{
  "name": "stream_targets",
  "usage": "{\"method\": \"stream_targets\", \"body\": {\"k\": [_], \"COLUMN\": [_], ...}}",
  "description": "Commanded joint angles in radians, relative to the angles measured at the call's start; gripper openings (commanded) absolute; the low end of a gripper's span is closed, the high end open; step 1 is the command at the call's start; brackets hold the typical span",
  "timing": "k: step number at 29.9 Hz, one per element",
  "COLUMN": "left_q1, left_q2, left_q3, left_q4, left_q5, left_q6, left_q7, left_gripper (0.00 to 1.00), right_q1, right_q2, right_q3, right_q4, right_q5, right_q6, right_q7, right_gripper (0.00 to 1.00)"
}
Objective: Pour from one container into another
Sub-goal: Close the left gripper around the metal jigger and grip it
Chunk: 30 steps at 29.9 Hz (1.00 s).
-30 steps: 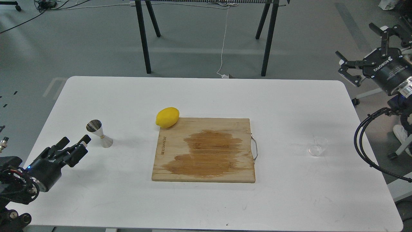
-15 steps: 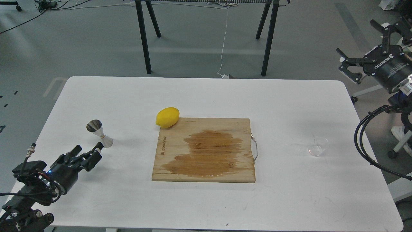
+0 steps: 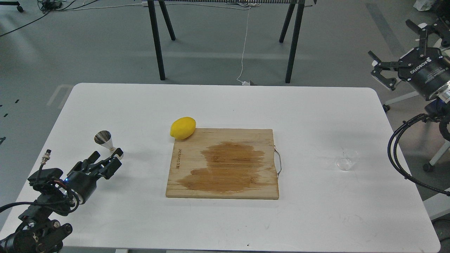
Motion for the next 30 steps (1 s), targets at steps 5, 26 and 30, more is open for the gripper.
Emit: {"method": "stream_targets", "body": {"k": [5,26,30], "left_q1": [-0.038,-0.145,-0.156], "left_q2": [-0.050,-0.141,-0.158], "left_q3": [0.029,0.072,0.072], "left_q4": [0.083,0.271,0.311], "left_q5": [0.000,-0.017,-0.015], "left_q6": [0.000,0.000,0.000], "left_q7": [0.000,0.000,0.000], "left_gripper": [0.99,0.93,0.86], "right_q1": [0.000,0.000,0.000], "right_q2": [-0.002,-0.008,-0.009], "right_q3": [0.007,0.010,0.010], "right_q4": [0.000,0.003,0.005], "right_q5": [0.000,0.002,0.002], "right_q6": [0.000,0.000,0.000], "right_q7": [0.000,0.000,0.000], "right_gripper": [0.99,0.99,0.99]}}
